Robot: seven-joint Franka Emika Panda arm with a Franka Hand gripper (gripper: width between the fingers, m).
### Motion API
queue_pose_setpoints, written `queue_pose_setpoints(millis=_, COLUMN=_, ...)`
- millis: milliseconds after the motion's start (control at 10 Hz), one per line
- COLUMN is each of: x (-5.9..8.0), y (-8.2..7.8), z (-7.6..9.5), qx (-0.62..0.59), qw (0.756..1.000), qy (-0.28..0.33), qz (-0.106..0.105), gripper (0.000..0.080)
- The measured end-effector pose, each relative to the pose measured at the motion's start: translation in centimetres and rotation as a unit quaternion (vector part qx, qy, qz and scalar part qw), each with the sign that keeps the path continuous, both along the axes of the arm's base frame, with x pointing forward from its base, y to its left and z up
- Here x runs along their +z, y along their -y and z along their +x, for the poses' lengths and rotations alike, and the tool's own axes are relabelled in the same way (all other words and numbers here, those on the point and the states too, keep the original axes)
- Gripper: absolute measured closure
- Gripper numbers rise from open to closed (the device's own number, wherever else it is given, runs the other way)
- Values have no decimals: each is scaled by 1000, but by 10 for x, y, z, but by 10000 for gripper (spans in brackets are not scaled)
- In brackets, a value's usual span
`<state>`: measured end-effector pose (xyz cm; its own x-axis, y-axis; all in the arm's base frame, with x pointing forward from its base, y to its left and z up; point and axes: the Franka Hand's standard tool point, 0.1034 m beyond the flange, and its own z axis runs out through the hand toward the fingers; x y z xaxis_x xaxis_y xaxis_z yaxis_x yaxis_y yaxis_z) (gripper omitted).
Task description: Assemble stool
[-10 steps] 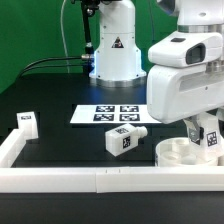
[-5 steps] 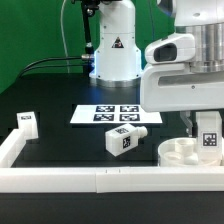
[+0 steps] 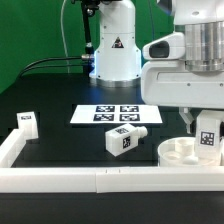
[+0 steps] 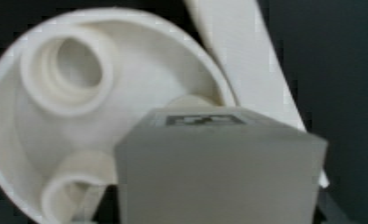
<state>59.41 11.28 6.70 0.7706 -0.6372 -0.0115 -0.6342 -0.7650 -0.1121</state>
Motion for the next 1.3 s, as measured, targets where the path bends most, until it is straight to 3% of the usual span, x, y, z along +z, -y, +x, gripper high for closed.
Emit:
queue_pose_setpoints(millis=300, x=-2, y=-1, z=-2, qx=-222, qw=974, qy=-14, qz=35, gripper=466)
queue_pose_setpoints(millis=500, x=-1, y=-4, z=-5, qx=-229, qw=972, qy=-38, qz=36, gripper=466)
queue_pose_setpoints(millis=700, x=-2, y=-4, z=-5, qx=-293, qw=954, qy=-45, qz=42, gripper=466)
queue_pose_setpoints(millis=900, x=-1, y=-3, z=-3, qx=-390, qw=917, qy=-56, qz=64, gripper=466)
queue_pose_setpoints(millis=1100, x=-4, y=-7, z=-4, qx=-526, qw=844, qy=-69, qz=82, gripper=466)
queue_pose_setpoints(millis=1300, x=-4, y=-7, z=-5, qx=-516, qw=850, qy=-68, qz=81, gripper=466)
